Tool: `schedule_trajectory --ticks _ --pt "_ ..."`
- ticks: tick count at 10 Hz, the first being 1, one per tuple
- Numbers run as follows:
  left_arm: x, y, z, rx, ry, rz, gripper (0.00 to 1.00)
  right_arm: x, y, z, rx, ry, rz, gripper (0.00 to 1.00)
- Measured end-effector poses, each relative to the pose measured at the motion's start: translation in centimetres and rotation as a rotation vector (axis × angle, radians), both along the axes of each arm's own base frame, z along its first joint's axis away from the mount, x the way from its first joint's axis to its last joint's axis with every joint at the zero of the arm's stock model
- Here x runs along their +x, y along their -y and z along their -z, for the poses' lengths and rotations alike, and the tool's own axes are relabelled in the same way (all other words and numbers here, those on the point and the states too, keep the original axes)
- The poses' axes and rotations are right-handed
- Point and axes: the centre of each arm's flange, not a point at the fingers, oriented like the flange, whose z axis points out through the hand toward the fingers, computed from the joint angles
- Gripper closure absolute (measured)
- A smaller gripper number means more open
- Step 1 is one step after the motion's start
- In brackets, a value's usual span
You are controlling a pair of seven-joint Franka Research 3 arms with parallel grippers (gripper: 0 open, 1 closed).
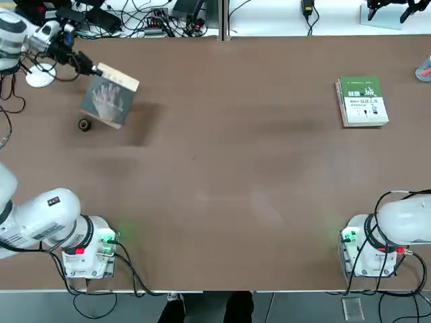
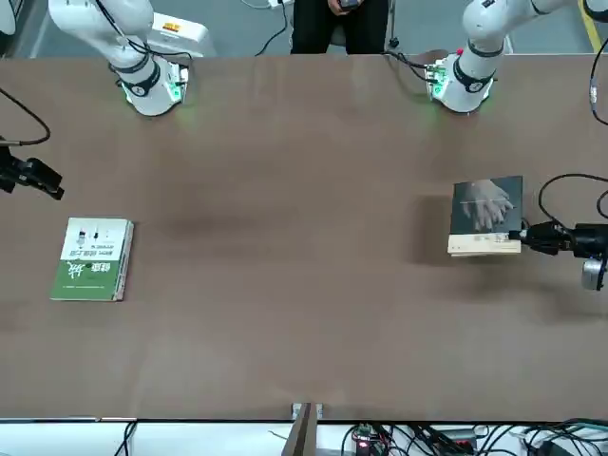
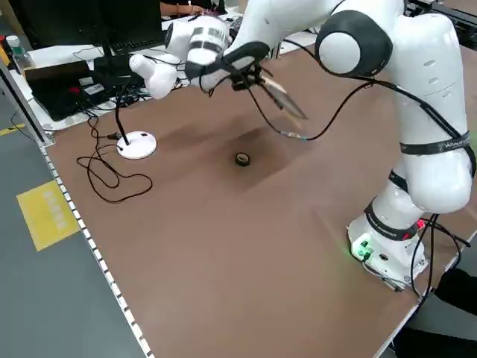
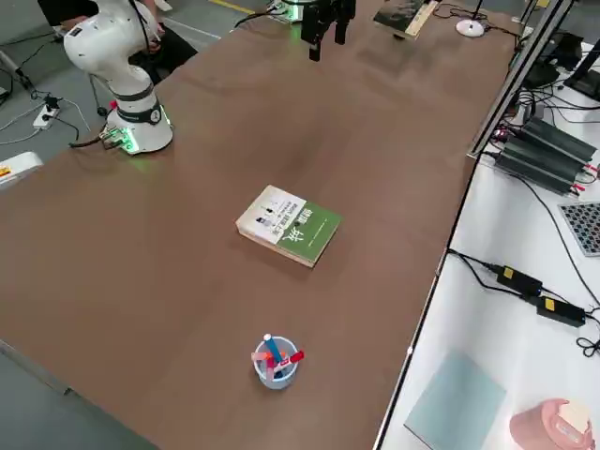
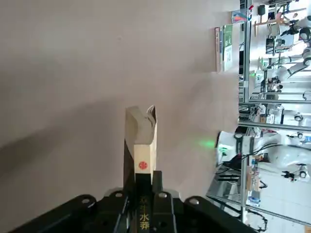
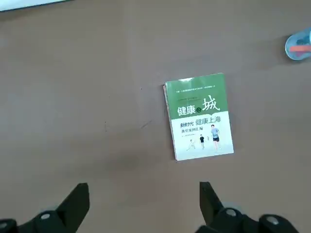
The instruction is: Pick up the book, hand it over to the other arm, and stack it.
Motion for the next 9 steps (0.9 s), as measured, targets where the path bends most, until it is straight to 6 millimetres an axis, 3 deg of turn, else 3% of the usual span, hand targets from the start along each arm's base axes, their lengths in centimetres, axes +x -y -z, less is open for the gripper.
schedule_trajectory --ticks 9 --pt "2.9 13.2 -9.2 -0.025 -0.169 -0.107 0.99 -0.1 -0.6 0.0 0.001 0.001 -0.010 0.00"
